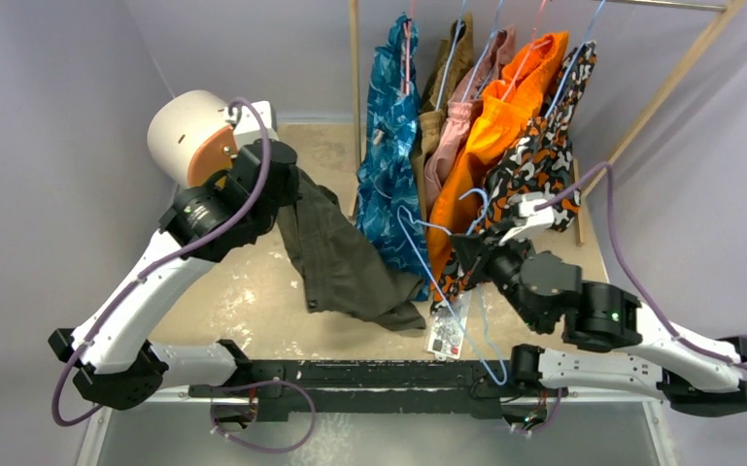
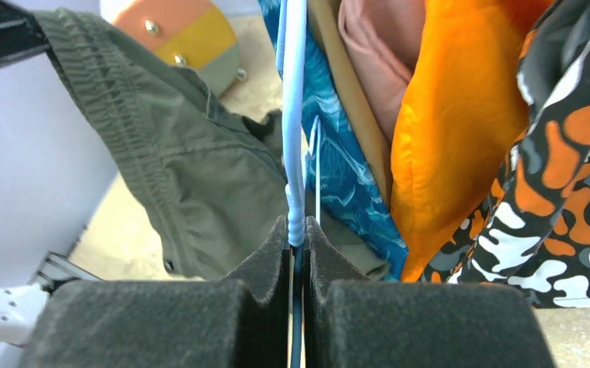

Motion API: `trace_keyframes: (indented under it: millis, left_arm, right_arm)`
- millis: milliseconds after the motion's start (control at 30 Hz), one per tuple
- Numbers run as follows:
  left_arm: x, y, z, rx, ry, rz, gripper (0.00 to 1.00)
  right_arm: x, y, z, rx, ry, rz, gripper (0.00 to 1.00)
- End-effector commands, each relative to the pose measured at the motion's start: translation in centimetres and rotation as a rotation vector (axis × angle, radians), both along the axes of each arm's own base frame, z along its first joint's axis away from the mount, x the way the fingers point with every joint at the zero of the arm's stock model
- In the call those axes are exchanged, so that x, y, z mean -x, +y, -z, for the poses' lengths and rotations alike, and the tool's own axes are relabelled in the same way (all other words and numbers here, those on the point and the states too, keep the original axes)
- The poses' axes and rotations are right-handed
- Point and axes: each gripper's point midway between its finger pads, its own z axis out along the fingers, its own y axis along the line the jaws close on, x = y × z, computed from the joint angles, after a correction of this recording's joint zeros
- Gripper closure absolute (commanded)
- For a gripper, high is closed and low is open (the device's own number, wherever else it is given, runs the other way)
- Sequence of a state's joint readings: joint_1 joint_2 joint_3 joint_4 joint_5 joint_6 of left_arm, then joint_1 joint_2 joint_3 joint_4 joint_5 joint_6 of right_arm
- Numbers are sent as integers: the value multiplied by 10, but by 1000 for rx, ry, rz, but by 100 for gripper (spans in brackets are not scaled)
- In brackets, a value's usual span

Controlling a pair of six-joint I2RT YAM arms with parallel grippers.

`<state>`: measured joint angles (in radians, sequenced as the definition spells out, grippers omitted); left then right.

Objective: Place the shorts on the hanger
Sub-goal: Hang the shorts on the hanger.

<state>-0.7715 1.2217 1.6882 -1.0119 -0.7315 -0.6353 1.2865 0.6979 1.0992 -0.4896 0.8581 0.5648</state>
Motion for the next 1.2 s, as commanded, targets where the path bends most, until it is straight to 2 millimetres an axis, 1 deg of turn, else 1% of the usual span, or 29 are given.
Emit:
trace_keyframes:
  millis: [0,33,100,267,333,400,500,600,633,667,733,867,967,1033,1133,1167]
  left_arm:
    - [-7,-16,32,-5,60,31,100]
    - [-8,-17,38,-12,74,32,100]
    - [-9,-19,46,-23,94,34,100]
    - [-12,-20,44,-25,85,23,100]
    - [-13,-19,40,-19,74,17,100]
    - [-14,-19,36,-15,64,8,100]
    - [-16,-16,29,-10,44,-8,100]
    - [-17,-14,24,-15,34,-16,100]
    - [-17,-13,22,-17,32,-18,100]
    - [-17,-13,23,-19,33,-19,100]
    - [-17,-13,22,-20,32,-20,100]
    - [-18,-14,22,-17,30,-19,100]
    - [-18,-14,23,-17,30,-21,100]
    - [-19,-14,24,-17,31,-20,100]
    - [-19,-14,24,-12,30,-21,100]
    - [-19,-15,24,-12,29,-20,100]
  right_arm:
    - [2,17,13,49,-3,-65,100]
    - [2,21,9,55,-27,-84,100]
    - [10,36,2,54,-73,-190,100]
    - [41,77,-18,15,-186,-483,100]
    - [51,95,-18,24,-198,-575,100]
    - [59,114,-12,50,-192,-654,100]
    - [67,142,5,76,-173,-748,100]
    - [70,165,26,93,-152,-803,100]
    - [70,171,30,96,-149,-815,100]
    - [70,176,46,122,-129,-826,100]
    - [69,184,64,154,-109,-833,100]
    - [75,200,88,185,-109,-836,100]
    - [75,211,107,228,-116,-800,100]
    - [79,220,116,246,-125,-785,100]
    - [77,231,131,274,-143,-725,100]
    - [71,234,138,296,-147,-668,100]
